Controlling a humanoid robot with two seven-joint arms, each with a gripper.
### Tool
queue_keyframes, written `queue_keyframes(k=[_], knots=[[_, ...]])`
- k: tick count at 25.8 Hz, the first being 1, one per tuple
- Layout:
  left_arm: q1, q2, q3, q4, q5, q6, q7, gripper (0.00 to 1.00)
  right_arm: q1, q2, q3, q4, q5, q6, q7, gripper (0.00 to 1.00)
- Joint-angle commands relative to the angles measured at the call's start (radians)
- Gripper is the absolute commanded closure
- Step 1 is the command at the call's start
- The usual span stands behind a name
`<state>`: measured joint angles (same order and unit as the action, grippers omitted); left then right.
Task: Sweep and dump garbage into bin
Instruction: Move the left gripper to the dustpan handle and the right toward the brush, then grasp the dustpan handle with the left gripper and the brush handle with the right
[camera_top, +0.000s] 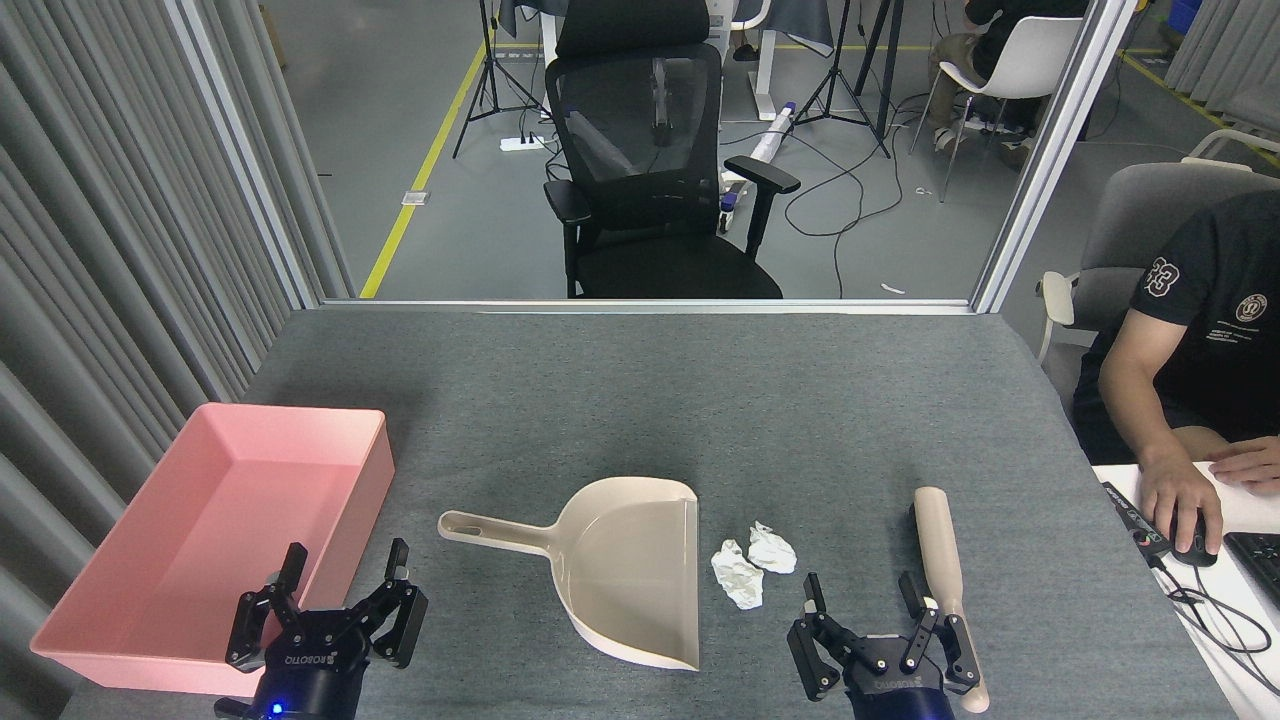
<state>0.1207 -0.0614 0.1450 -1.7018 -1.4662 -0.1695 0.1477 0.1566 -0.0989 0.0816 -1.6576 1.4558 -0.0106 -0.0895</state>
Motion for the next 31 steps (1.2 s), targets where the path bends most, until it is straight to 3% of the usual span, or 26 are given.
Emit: queue_keyframes(k=[1, 7, 12, 14, 20, 26, 31], knots=[[-0.003, 0.002, 0.010, 0.008, 0.001, 0.012, 0.090, 0.01, 0.000, 0.016, 0.000, -0.001, 0.000, 0.001, 0.001, 0.02], [-0.016, -0.015, 0.004, 0.004, 0.073, 0.013, 0.115, 0.01, -0.006, 0.036, 0.000, -0.001, 0.001, 0.001, 0.001, 0.02], [-0.021, -0.015, -0.074, -0.006, 0.530, 0.015, 0.108, 0.01, 0.003, 0.024, -0.003, -0.050, -0.002, 0.008, 0.030, 0.02], [-0.019, -0.014, -0.078, -0.010, 0.627, 0.015, 0.107, 0.01, 0.009, 0.008, -0.005, -0.059, 0.000, 0.012, 0.056, 0.02], [-0.012, -0.012, -0.137, -0.007, 0.669, 0.013, 0.000, 0.01, 0.021, -0.045, -0.080, -0.074, -0.002, 0.017, 0.056, 0.02], [-0.016, -0.014, -0.208, -0.001, 0.932, 0.008, -0.092, 0.01, 0.072, -0.041, -0.195, -0.085, -0.005, -0.098, 0.017, 0.02], [-0.021, -0.015, -0.205, 0.051, 0.951, 0.007, -0.085, 0.01, 0.112, -0.033, -0.244, -0.094, -0.005, -0.138, -0.004, 0.02]])
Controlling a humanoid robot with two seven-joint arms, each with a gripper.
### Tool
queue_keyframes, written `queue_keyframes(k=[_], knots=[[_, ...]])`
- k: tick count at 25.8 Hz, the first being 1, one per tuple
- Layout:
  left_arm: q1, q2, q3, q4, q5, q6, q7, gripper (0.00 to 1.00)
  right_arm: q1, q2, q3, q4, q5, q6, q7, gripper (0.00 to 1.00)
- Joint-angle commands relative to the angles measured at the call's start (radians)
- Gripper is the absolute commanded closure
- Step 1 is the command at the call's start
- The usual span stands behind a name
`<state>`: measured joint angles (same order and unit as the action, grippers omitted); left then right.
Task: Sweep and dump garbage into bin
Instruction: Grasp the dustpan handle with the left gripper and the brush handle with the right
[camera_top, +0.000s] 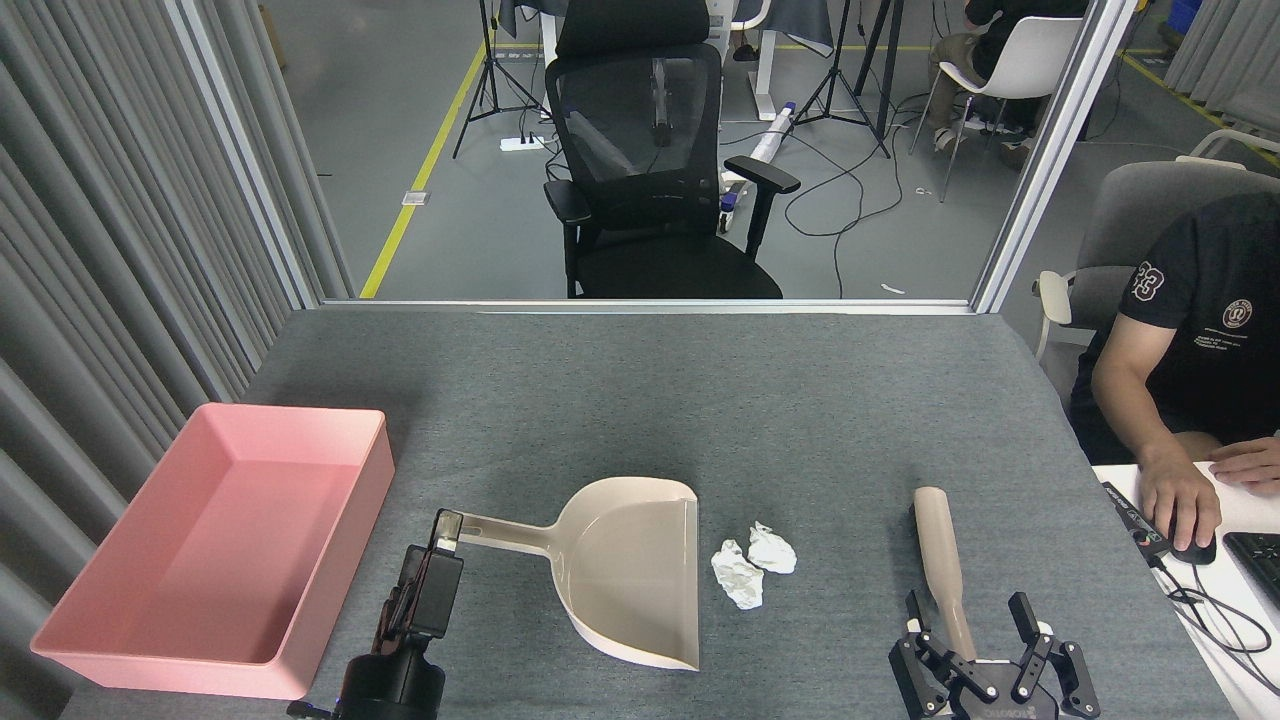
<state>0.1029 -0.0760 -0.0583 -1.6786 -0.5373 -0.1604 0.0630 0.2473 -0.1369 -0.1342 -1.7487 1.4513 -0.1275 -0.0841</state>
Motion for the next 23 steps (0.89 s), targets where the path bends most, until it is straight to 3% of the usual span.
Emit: queue_keyframes(k=[1, 23], knots=[[-0.003, -0.001, 0.000, 0.039, 0.022, -0.002, 0.000, 0.01, 0.029, 0.005, -0.030, -0.003, 0.000, -0.020, -0.013, 0.02], [-0.006, -0.002, -0.005, 0.122, 0.020, -0.004, 0.008, 0.01, 0.046, -0.010, -0.032, 0.092, 0.003, -0.014, -0.008, 0.02]])
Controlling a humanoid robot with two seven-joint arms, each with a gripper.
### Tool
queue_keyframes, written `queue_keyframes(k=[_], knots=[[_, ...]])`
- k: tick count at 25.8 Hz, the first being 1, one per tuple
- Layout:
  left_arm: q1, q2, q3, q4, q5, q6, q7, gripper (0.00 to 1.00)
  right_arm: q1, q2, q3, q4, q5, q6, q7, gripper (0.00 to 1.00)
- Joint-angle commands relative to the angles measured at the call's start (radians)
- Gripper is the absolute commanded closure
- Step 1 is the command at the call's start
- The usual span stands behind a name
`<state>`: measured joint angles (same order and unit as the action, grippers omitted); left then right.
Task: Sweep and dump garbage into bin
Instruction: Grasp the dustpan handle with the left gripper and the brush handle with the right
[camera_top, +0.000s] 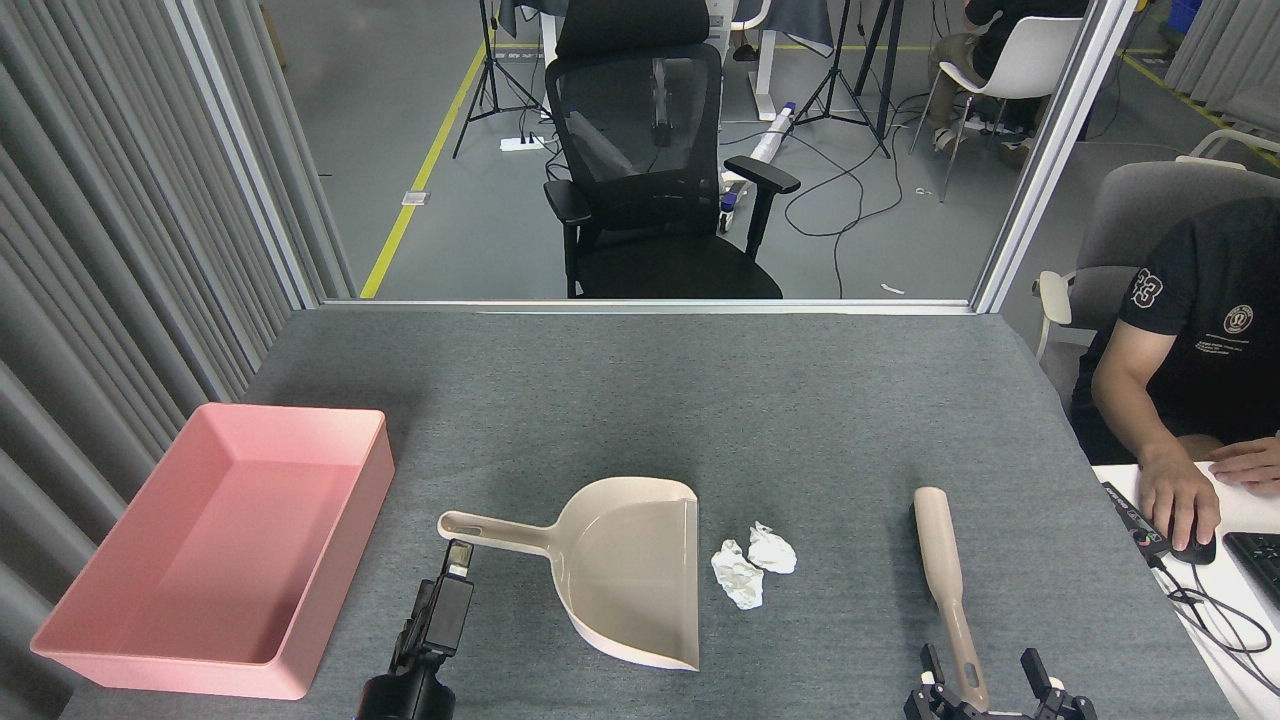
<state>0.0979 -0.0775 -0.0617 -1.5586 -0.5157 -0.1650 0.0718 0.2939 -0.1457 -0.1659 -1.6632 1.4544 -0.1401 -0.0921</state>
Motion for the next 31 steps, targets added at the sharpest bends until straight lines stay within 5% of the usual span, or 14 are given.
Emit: queue_keyframes(k=[1, 31], knots=[[-0.001, -0.001, -0.001, 0.003, -0.001, 0.001, -0.001, 0.01, -0.002, -0.002, 0.000, 0.008, -0.002, -0.001, 0.000, 0.02], [-0.063, -0.010, -0.001, 0.123, 0.000, -0.022, -0.009, 0.01, -0.025, 0.003, 0.002, 0.123, 0.001, 0.011, 0.002, 0.08]])
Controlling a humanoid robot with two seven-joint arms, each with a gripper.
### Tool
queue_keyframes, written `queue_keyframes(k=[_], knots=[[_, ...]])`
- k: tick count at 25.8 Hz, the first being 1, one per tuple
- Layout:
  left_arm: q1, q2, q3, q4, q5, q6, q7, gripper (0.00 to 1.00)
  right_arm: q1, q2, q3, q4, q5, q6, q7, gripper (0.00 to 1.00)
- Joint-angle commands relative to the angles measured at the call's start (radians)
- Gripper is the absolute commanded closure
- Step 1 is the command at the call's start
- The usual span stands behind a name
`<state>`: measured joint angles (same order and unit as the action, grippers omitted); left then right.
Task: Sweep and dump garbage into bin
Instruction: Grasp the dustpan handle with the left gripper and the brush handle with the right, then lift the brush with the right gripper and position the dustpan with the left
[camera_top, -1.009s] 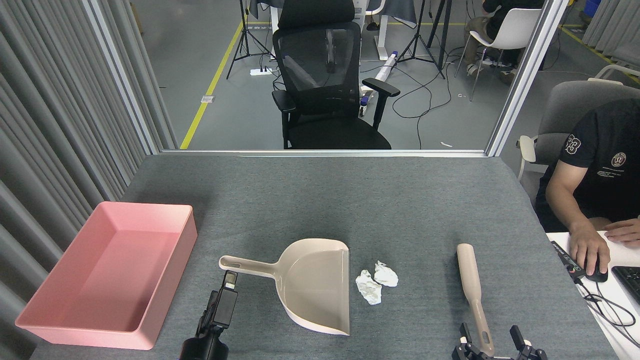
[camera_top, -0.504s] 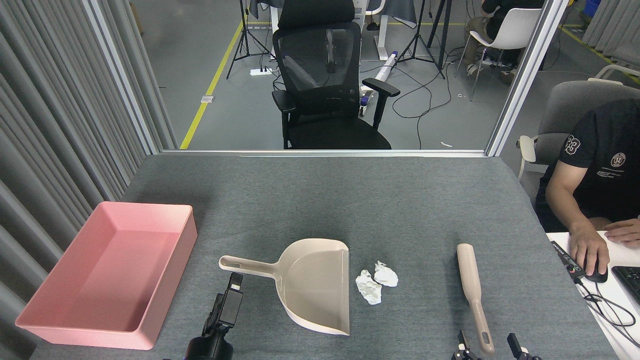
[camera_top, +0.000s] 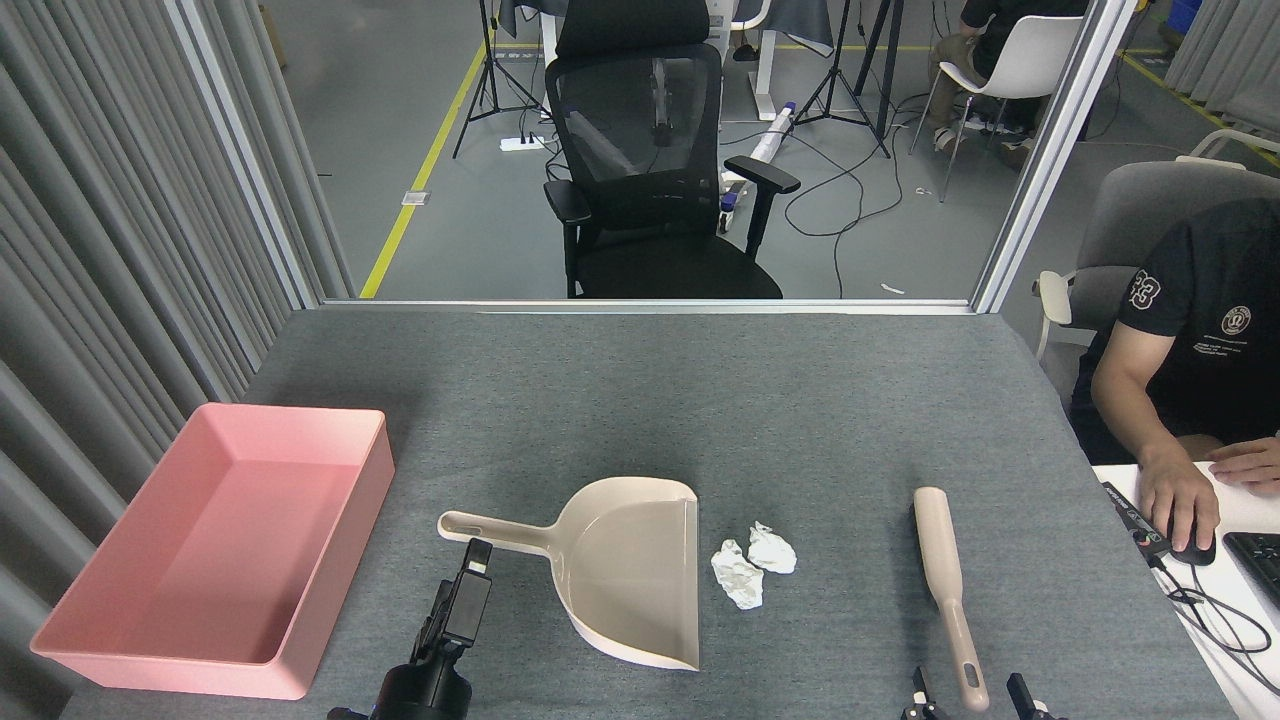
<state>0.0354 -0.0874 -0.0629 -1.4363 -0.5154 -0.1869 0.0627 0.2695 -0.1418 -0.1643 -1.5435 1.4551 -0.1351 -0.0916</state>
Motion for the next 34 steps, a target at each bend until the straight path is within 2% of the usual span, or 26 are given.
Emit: queue_keyframes(k=[1, 7, 10, 15, 20, 30, 32, 34], knots=[[0.000, 0.000, 0.000, 0.001, 0.000, 0.000, 0.000, 0.01, -0.001, -0.002, 0.000, 0.003, -0.001, 0.012, 0.001, 0.12], [0.000, -0.002, 0.000, -0.001, 0.000, 0.000, 0.002, 0.01, -0.001, -0.004, 0.000, 0.003, -0.001, 0.014, 0.003, 0.19], [0.000, -0.002, 0.000, -0.001, 0.000, 0.000, 0.002, 0.01, -0.001, -0.005, 0.002, 0.003, -0.001, 0.012, 0.003, 0.30], [0.000, -0.002, 0.000, -0.001, 0.000, 0.000, 0.003, 0.01, -0.001, -0.005, 0.003, 0.003, 0.001, 0.011, 0.001, 0.37], [0.000, -0.002, 0.000, -0.001, 0.000, 0.000, 0.003, 0.01, -0.001, -0.005, 0.003, 0.003, 0.001, 0.008, 0.001, 0.37], [0.001, -0.002, 0.000, 0.001, 0.000, 0.000, 0.006, 0.01, 0.002, -0.004, 0.005, 0.003, -0.001, 0.005, 0.001, 0.51], [0.001, -0.002, 0.000, 0.002, 0.000, 0.000, 0.006, 0.01, 0.002, -0.005, 0.005, 0.003, -0.001, 0.003, 0.001, 0.60], [0.000, -0.002, 0.002, 0.002, 0.000, 0.000, 0.006, 0.01, 0.004, -0.005, 0.005, 0.002, -0.001, -0.004, 0.001, 0.60]])
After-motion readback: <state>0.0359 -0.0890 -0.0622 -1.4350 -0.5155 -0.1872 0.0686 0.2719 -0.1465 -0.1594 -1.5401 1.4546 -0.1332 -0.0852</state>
